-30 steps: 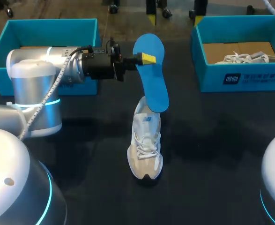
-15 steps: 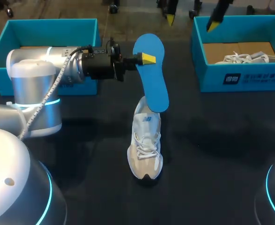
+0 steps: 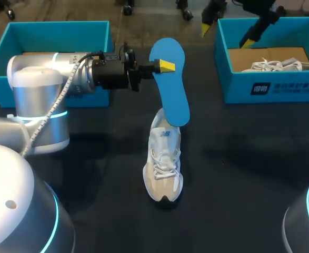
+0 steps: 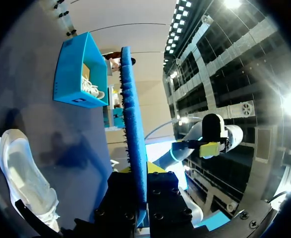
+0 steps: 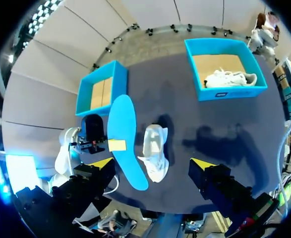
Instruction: Take the shoe out of the shoebox, open the shoe tongue, remove and reinsert the insole, then place the shoe into the shoebox
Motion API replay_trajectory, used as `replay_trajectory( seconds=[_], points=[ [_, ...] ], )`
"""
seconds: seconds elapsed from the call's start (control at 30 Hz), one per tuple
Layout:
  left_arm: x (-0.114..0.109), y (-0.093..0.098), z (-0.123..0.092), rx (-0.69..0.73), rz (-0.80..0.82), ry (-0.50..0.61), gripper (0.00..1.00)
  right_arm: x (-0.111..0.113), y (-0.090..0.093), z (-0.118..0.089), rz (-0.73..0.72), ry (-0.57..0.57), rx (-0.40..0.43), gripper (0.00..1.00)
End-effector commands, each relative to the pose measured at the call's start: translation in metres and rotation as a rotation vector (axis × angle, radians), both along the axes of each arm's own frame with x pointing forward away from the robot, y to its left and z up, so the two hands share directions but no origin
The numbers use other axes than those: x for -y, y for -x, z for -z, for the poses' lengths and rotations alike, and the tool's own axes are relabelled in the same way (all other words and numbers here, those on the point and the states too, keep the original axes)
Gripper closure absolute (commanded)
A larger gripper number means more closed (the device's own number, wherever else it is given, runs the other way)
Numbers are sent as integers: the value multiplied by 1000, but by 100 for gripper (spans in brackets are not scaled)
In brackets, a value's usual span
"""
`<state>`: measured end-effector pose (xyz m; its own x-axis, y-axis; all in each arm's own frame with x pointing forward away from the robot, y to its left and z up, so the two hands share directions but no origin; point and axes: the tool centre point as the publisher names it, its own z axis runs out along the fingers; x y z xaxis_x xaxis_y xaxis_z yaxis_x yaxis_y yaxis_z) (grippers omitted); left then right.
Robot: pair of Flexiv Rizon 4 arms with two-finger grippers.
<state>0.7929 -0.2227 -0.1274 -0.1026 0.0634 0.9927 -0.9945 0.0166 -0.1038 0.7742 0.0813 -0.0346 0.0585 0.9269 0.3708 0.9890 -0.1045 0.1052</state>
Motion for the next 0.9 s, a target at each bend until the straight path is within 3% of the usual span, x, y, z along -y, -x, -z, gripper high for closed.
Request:
replay_trajectory(
  seconds=[0.03,0.9],
  points=[
    [1,0,1,0,-1,2,100,7,-1,11,-57,-408,63,0],
    [1,0,1,0,-1,2,100,24,-5,60,-90,-716,128,0]
  ],
)
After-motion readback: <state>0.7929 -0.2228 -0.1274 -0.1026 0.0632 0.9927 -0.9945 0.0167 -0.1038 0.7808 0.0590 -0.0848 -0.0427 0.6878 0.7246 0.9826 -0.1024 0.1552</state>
